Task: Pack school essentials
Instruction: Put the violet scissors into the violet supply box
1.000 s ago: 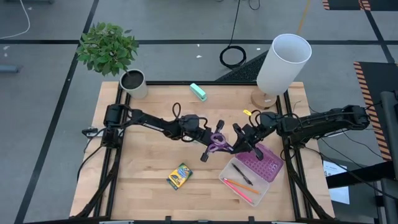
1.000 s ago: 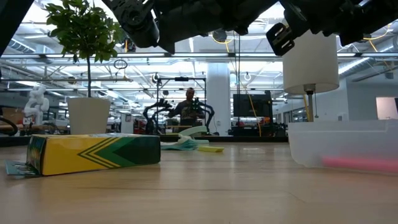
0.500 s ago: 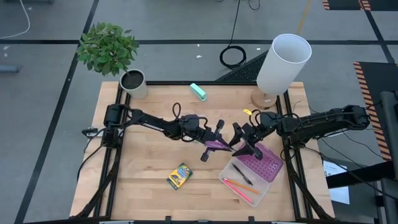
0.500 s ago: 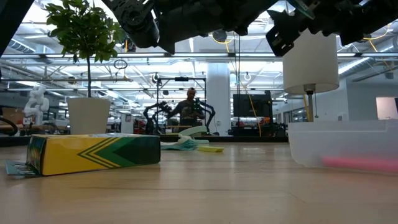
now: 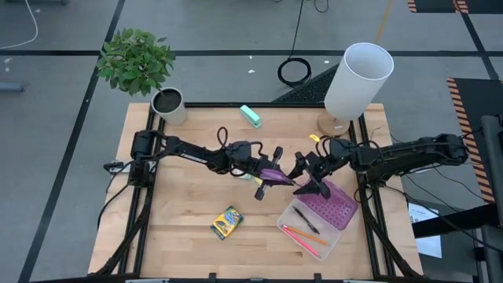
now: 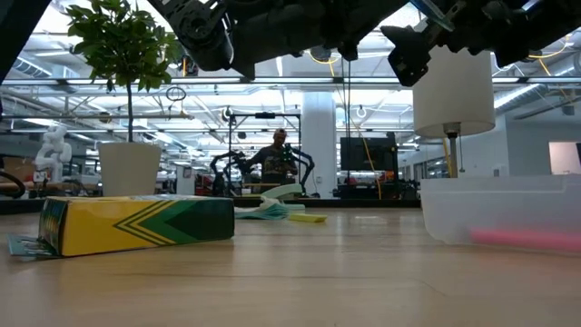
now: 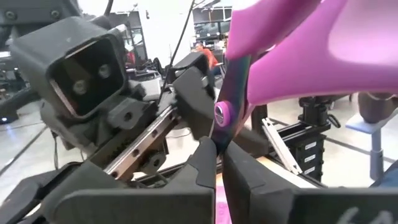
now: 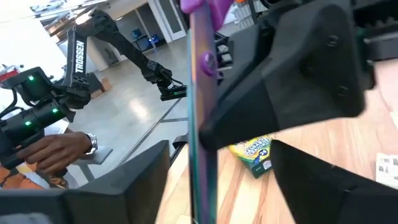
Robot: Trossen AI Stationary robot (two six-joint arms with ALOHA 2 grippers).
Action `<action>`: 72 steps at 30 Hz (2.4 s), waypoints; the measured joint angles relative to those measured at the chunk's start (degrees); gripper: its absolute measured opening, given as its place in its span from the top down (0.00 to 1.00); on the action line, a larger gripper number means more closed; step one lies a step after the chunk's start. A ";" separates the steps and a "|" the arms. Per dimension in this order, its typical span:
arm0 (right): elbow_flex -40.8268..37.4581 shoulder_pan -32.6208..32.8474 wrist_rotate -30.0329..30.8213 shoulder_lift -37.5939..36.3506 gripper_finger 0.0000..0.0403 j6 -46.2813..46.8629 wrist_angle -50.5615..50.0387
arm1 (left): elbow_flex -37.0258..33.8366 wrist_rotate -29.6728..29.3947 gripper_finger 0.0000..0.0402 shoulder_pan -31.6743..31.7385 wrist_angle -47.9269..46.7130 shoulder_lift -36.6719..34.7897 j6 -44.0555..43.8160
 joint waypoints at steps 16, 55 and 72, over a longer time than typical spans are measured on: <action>0.00 -0.25 -1.61 -1.74 0.97 -1.44 -4.14 | 0.00 -1.34 0.92 0.50 -0.15 0.00 -2.62; 0.00 19.68 22.18 -16.91 1.00 10.80 -27.62 | 0.00 -35.61 0.51 -4.48 -58.88 -20.57 -2.52; 0.00 53.36 56.84 -7.00 1.00 43.91 -29.30 | -0.02 -46.49 0.51 -14.32 -55.48 -20.42 -10.12</action>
